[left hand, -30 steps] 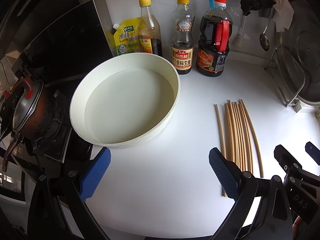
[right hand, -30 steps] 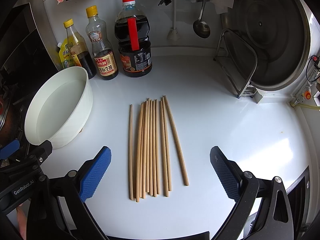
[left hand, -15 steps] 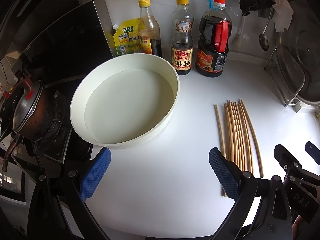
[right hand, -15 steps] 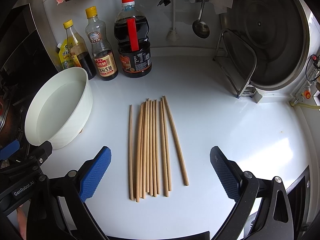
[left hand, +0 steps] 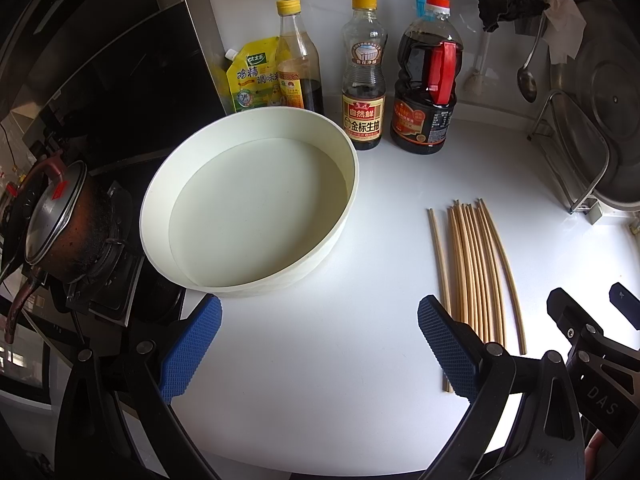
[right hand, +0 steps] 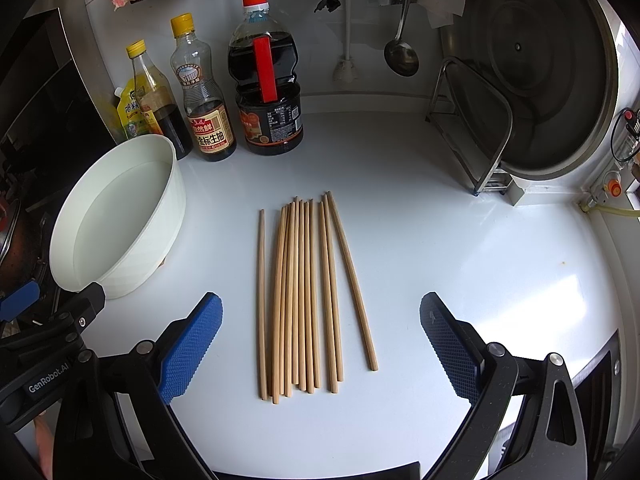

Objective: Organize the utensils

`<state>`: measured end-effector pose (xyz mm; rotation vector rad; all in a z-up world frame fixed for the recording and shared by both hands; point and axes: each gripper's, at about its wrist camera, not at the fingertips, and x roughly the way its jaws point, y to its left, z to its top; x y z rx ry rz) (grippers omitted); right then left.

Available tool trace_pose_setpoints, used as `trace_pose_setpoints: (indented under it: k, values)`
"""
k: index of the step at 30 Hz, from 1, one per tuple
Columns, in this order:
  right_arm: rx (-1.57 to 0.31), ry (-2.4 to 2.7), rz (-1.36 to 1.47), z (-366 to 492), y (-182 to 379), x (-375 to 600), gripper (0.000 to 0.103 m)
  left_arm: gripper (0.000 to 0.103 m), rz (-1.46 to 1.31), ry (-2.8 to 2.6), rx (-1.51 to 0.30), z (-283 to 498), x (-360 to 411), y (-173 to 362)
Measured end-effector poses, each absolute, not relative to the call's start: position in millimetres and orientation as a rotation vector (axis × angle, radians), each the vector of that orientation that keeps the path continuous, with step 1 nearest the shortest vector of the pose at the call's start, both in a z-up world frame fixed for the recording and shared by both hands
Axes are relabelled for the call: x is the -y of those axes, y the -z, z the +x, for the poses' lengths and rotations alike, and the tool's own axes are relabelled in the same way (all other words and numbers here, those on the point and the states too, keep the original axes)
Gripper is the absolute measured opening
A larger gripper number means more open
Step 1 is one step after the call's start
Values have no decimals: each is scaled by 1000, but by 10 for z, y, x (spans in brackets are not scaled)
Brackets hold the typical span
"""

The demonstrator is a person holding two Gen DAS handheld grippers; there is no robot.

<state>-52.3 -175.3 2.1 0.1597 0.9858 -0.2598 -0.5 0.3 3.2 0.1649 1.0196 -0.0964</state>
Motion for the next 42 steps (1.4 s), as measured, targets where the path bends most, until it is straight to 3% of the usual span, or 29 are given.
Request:
trace_pose_setpoints:
  k: [42]
  values:
    - [-951,214,222,-636,106,1897,95,97,152,132,-1039,8,104,84]
